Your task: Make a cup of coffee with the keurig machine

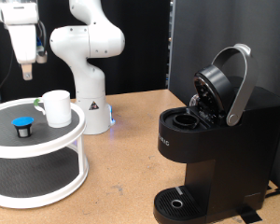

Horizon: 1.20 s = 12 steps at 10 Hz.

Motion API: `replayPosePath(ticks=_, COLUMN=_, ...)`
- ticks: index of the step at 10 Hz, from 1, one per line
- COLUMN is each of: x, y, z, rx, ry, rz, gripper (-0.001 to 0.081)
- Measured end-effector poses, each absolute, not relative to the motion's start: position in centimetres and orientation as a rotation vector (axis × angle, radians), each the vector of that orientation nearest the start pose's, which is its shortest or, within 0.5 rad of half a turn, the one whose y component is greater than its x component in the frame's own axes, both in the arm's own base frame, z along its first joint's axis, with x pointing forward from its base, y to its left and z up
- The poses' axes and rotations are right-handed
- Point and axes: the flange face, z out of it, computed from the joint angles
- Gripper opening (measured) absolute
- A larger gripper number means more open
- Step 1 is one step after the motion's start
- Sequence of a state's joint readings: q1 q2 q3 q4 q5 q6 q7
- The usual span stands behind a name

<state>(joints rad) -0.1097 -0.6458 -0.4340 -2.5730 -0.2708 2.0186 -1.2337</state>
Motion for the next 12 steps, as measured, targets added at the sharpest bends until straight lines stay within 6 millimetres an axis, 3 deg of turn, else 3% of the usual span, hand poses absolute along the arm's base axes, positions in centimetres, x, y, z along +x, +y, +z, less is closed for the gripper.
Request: replayPosePath(ticks=12, x=30.0, y=-20.4, z=35.9, rx=-2.924, ry=-1.406, rz=-0.051, gripper=0.0805)
